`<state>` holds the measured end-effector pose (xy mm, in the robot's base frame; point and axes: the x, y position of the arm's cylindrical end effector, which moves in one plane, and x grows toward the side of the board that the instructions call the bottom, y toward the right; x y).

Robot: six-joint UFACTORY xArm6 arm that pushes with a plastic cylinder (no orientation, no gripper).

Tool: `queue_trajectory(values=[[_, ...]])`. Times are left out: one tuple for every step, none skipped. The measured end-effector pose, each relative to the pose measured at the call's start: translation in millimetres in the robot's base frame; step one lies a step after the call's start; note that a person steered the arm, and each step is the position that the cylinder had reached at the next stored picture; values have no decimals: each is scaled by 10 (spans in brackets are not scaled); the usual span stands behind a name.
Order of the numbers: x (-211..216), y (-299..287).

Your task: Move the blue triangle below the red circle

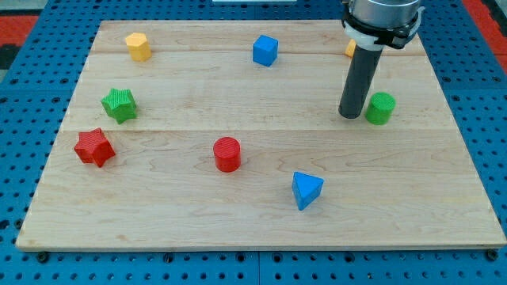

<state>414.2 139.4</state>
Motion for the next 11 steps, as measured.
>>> queue_trajectory(values=[[-1,0],[-53,-53],[-74,-153],[-76,-414],[-63,-935],[364,-685],[781,-108],[1283,-48],[1445,-695],[1445,-1838],[1441,-1824]])
